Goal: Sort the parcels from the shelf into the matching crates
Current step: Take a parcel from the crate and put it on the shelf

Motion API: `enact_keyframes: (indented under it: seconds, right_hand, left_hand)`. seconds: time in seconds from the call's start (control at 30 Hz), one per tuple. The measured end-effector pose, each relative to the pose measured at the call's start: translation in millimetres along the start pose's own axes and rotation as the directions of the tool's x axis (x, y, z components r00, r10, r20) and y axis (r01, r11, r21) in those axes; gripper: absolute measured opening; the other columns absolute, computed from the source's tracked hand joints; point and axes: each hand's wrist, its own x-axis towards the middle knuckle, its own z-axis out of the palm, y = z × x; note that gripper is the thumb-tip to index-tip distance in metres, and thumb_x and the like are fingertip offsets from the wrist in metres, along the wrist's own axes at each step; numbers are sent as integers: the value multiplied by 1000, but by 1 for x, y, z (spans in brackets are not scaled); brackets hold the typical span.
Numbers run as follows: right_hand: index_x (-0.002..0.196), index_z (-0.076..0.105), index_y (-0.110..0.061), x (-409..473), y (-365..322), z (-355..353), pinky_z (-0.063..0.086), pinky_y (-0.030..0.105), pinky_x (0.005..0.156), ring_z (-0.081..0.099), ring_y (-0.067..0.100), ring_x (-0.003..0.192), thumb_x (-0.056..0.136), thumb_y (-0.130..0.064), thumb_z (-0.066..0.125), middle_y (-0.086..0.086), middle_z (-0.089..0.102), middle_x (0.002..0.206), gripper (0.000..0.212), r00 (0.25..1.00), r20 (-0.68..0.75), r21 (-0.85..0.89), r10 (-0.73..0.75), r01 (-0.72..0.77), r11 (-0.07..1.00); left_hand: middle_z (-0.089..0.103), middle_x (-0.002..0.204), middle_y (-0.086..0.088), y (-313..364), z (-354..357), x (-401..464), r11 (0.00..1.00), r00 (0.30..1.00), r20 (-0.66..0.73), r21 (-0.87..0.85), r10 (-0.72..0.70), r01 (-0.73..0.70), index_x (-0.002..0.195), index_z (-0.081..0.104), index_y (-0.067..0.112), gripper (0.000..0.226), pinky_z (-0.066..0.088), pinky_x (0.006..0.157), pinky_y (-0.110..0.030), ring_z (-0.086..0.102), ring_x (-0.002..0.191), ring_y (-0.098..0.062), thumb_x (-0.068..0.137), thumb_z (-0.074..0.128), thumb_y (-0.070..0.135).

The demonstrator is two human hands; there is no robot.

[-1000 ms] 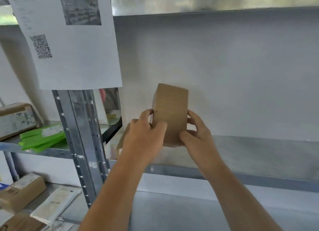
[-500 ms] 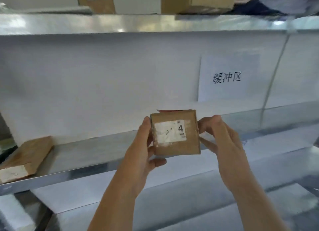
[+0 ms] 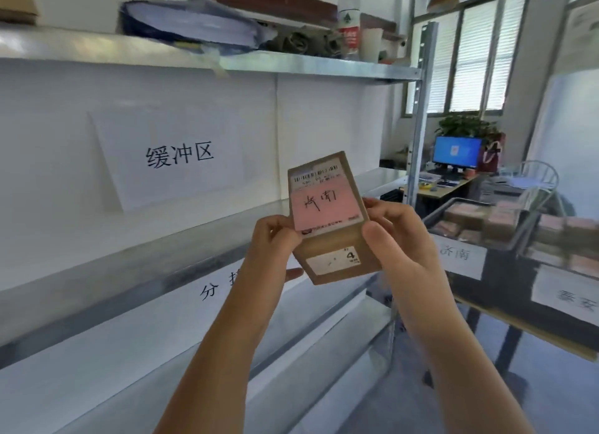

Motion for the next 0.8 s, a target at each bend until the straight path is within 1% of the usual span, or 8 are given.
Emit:
enact_keyframes:
  seconds: [0.13, 0.23, 0.37, 0.47, 0.53, 0.67, 0.73, 0.8]
  right_hand:
    - [133, 58, -16, 14, 7, -59, 52, 58, 106, 62, 24, 131, 98, -14, 57, 3, 69, 133, 35, 997, -33, -67, -67, 64, 996]
    - [139, 58, -26, 25, 21, -93, 48, 61, 109, 58, 21, 136, 100, -10, 58, 0, 67, 137, 42, 993, -100, -111, -54, 43, 993]
    - [147, 51, -34, 45, 51, -127, 55, 58, 103, 56, 23, 138, 104, -2, 52, -3, 63, 140, 53, 981, -192, -193, -35, -3, 981]
    - [148, 41, -29, 67, 83, -146, 62, 48, 91, 64, 25, 129, 102, -3, 52, 0, 63, 138, 54, 965, -262, -257, -10, -60, 965]
    - [143, 39, -26, 89, 107, -158, 64, 46, 85, 68, 26, 122, 96, -14, 64, -3, 67, 130, 54, 935, -354, -318, -19, -101, 943]
    - [148, 32, -41, 140, 144, -179, 65, 45, 81, 69, 19, 116, 73, -44, 90, -13, 64, 128, 95, 859, -507, -569, -74, -268, 778]
    - [149, 25, -51, 160, 158, -189, 64, 44, 82, 65, 18, 115, 64, -54, 93, -9, 56, 137, 109, 835, -542, -699, -93, -387, 601]
    - [143, 25, -57, 175, 171, -201, 61, 37, 82, 57, 13, 113, 64, -56, 92, -9, 48, 140, 104, 811, -571, -752, -127, -455, 477]
  left_hand:
    - [77, 114, 13, -15, 57, 32, 997, 987, 140, -11, 78, -77, 124, 52, 25, 26, 62, 97, -44, 73, 110, -11, 101, 63, 23]
    - [77, 117, 16, -29, 93, 61, 993, 966, 230, -15, 119, -119, 124, 50, 28, 27, 60, 99, -40, 70, 115, -7, 103, 61, 14]
    - [74, 121, 22, -63, 138, 113, 988, 928, 339, -36, 154, -150, 122, 54, 37, 34, 61, 97, -38, 69, 119, -4, 92, 60, 21]
    - [77, 110, 22, -92, 178, 160, 985, 897, 413, -133, 159, -114, 115, 58, 25, 24, 63, 81, -29, 73, 107, 0, 96, 57, 10]
    - [78, 105, 18, -111, 203, 193, 982, 878, 460, -179, 135, -58, 110, 60, 18, 22, 63, 75, -26, 75, 102, -6, 104, 49, 0]
    - [76, 119, 9, -144, 245, 256, 965, 798, 583, -264, 154, 6, 114, 64, 21, 26, 63, 87, -36, 72, 116, -14, 97, 44, 18]
    - [76, 114, 17, -152, 263, 282, 954, 747, 644, -297, 165, 45, 114, 61, 22, 31, 61, 85, -27, 72, 110, -4, 93, 41, 12]
    - [75, 110, 22, -157, 281, 303, 952, 676, 716, -297, 173, 71, 115, 59, 20, 38, 59, 84, -22, 70, 107, 3, 95, 37, -3]
